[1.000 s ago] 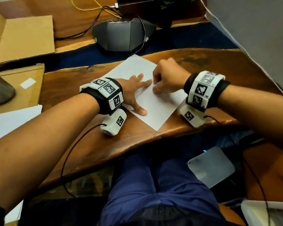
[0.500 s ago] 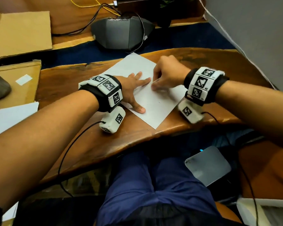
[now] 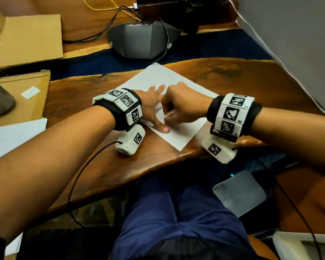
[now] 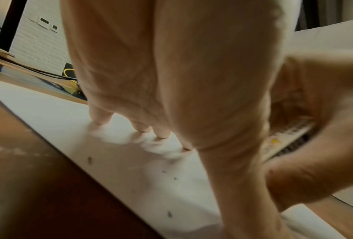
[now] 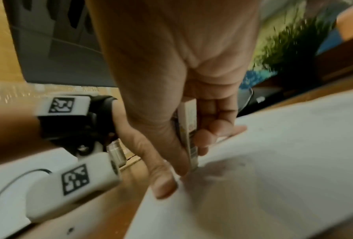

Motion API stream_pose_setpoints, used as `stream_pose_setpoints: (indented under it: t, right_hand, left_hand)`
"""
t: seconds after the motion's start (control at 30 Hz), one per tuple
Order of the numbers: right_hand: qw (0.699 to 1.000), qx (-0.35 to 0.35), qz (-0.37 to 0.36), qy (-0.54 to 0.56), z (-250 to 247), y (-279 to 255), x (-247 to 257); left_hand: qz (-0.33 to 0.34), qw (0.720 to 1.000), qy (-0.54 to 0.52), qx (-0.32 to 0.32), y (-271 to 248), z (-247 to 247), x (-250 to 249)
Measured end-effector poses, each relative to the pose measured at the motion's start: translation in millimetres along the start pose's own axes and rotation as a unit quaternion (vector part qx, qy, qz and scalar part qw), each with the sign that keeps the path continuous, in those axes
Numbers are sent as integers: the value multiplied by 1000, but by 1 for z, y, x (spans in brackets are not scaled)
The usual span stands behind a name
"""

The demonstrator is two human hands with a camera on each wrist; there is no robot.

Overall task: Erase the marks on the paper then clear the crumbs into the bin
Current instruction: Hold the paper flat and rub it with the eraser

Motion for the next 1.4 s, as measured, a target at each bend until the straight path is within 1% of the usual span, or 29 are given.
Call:
stream_pose_setpoints:
  t: [0.03, 0.13, 0.17, 0.2, 0.27, 0.3, 0.33, 0.37, 0.43, 0.47, 0.53, 0.57, 0.6, 0.63, 0.7, 0.77, 0.8, 0.83, 0.9, 0.93, 0.97, 1.03, 1.07, 1.13, 1.2, 1.23, 1.27, 1.33, 1.4]
  right_hand:
    - [1000, 4, 5, -2, -3, 2, -5]
    - [995, -60, 74, -13, -14, 16, -31]
    - [994, -70, 82, -15, -12, 17, -30]
    - [995, -67, 69, -18, -7, 14, -22]
    - [999, -30, 11, -12, 3, 6, 1]
    - [1000, -11, -1, 0, 4, 4, 5]
    - [1000, -5, 10, 4, 0, 7, 1]
    - [999, -16, 37, 7, -4, 13, -9]
    - [996, -57, 75, -5, -11, 21, -22]
    - [995, -66, 78, -16, -8, 21, -20]
    - [998, -44, 36, -23, 1, 15, 0]
    - [1000, -24, 13, -1, 5, 10, 9]
    - [1000, -7, 7, 21, 6, 7, 10]
    - [999, 0, 23, 28, 2, 9, 4]
    - [996, -34, 77, 20, -8, 18, -17]
    - [992, -68, 104, 1, -7, 23, -23]
    - [993, -72, 91, -7, -3, 22, -15]
    - [996, -61, 65, -10, 1, 19, -4]
    - [1000, -22, 18, 13, 6, 13, 9]
    - [999, -9, 29, 19, 2, 16, 4]
    - [998, -13, 58, 22, -4, 21, -5]
    - [994, -48, 101, 13, -12, 29, -21]
    - [992, -62, 106, -3, -10, 30, -21]
    - [996, -59, 66, -25, -3, 27, -2]
    - [999, -24, 20, -8, 2, 21, 11]
    - [1000, -12, 24, -6, 0, 22, 7]
    - [999, -17, 47, -7, -3, 26, -3]
    - [993, -54, 100, -13, -12, 32, -24]
    - [989, -77, 127, -16, -13, 33, -38]
  left_hand:
    - [-1, 1000, 0, 0, 0, 0, 0]
    - [-8, 1000, 4, 12, 6, 2, 4]
    - [-11, 1000, 5, 11, 6, 2, 5]
    - [-11, 1000, 6, 9, 5, 2, 5]
    - [-1, 1000, 2, -3, 0, 3, 2]
    - [-2, 1000, -1, -6, 0, 3, 2]
    - [-4, 1000, -3, -5, 1, 3, 3]
    - [-4, 1000, -2, -1, 3, 4, 3]
    - [-5, 1000, 2, 4, 9, 5, 8]
    - [-9, 1000, -1, 3, 9, 5, 9]
    - [-20, 999, -25, -6, 7, 5, 12]
    - [-24, 999, -36, -10, 6, 5, 12]
    - [-25, 999, -38, -12, 5, 5, 11]
    - [-24, 999, -32, -10, 5, 5, 10]
    - [-6, 1000, -6, 0, 8, 6, 8]
    - [-4, 1000, 3, 7, 7, 5, 7]
    - [-6, 1000, -2, 5, 6, 4, 7]
    - [-11, 1000, -15, 0, 4, 4, 8]
    - [-17, 999, -39, -10, 1, 5, 9]
    - [-12, 999, -38, -12, 2, 5, 9]
    - [-5, 1000, -26, -9, 4, 5, 9]
    - [3, 1000, -3, -1, 7, 5, 9]
    - [1, 1000, 0, 0, 7, 6, 9]
    - [-8, 1000, -24, -6, 5, 5, 11]
    - [-8, 999, -46, -18, 1, 5, 9]
    - [-1, 999, -40, -21, 1, 5, 8]
    - [5, 1000, -24, -16, 2, 5, 8]
    - [13, 1000, 6, -1, 6, 6, 10]
    - [10, 1000, 22, 7, 13, 7, 13]
Point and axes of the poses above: each hand's wrist, its own y-axis towards the middle knuckle, its own z-axis out of the palm, x = y × z, the point moved 1 cm from there along y, towards the middle knuckle, and after that the axes turned 12 degrees about -y, right-handed, at the moved point
